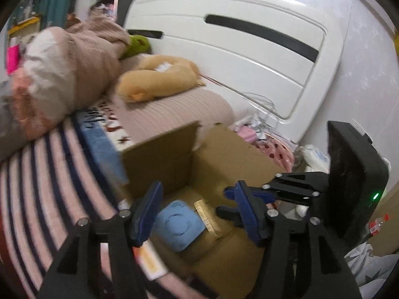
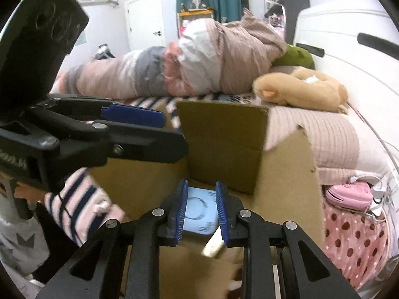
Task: Organize rigid objects
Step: 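Carry the gold bar into the box and release it with the right gripper, then return the right gripper to the pink spray bottle and grasp it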
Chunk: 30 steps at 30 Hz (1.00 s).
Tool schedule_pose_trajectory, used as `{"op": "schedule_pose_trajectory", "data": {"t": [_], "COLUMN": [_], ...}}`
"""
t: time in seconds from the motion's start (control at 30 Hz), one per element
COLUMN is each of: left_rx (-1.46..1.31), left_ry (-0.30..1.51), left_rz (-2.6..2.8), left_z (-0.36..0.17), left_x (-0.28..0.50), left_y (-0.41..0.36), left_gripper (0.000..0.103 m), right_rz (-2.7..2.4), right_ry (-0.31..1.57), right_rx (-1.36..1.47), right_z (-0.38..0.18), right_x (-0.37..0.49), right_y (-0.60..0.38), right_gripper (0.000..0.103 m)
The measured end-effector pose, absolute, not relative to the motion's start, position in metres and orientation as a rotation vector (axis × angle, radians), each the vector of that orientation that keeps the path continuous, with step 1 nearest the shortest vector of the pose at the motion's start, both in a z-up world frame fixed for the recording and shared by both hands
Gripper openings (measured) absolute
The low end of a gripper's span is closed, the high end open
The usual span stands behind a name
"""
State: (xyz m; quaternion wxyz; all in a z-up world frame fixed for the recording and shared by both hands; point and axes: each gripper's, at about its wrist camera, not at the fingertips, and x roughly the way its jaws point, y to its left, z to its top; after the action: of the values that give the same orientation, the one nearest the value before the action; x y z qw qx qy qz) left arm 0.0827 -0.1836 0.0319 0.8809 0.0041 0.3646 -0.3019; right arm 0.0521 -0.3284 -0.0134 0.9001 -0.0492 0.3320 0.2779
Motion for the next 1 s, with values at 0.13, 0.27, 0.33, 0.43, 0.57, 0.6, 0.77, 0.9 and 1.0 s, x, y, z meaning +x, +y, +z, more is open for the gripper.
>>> {"op": "schedule_pose_trajectory", "data": {"t": [0.13,0.27,0.33,0.43,0.57,0.6,0.77,0.9,1.0], "left_rx": [0.015,0.004,-0.01,-0.023,-0.048,-0.063,-0.087,-0.102,-0.1], "left_ry": [0.708,0.675,0.669,0.659,0.638,0.638,0.692,0.729,0.726], "left_rz": [-0.515,-0.394,-0.354,-0.303,-0.291,-0.297,-0.247,-0.225,-0.213], "left_z": [0.041,0.035,0.027,0.008,-0.02,-0.029,-0.065,-0.078,-0.078], "left_x": [0.058,0.036,0.03,0.023,0.02,0.021,0.033,0.041,0.04], "left_y": [-0.135,-0.078,-0.054,-0.021,0.01,0.016,0.035,0.042,0.043], "left_gripper": [0.066,0.07,0.071,0.071,0.071,0.071,0.071,0.071,0.071], "right_rz": [0.66,0.746,0.787,0.809,0.738,0.705,0.518,0.413,0.361], "right_ry": [0.632,0.622,0.641,0.69,0.792,0.819,0.893,0.888,0.88], "right_rx": [-0.075,-0.091,-0.104,-0.122,-0.145,-0.158,-0.198,-0.22,-0.25], "right_z": [0.006,0.015,0.012,0.0,-0.037,-0.049,-0.094,-0.106,-0.109], "right_x": [0.031,0.016,0.012,0.013,0.022,0.026,0.052,0.065,0.071], "right_y": [-0.302,-0.261,-0.236,-0.202,-0.164,-0.157,-0.155,-0.168,-0.172], "right_gripper": [0.025,0.025,0.026,0.026,0.026,0.026,0.027,0.027,0.031]}}
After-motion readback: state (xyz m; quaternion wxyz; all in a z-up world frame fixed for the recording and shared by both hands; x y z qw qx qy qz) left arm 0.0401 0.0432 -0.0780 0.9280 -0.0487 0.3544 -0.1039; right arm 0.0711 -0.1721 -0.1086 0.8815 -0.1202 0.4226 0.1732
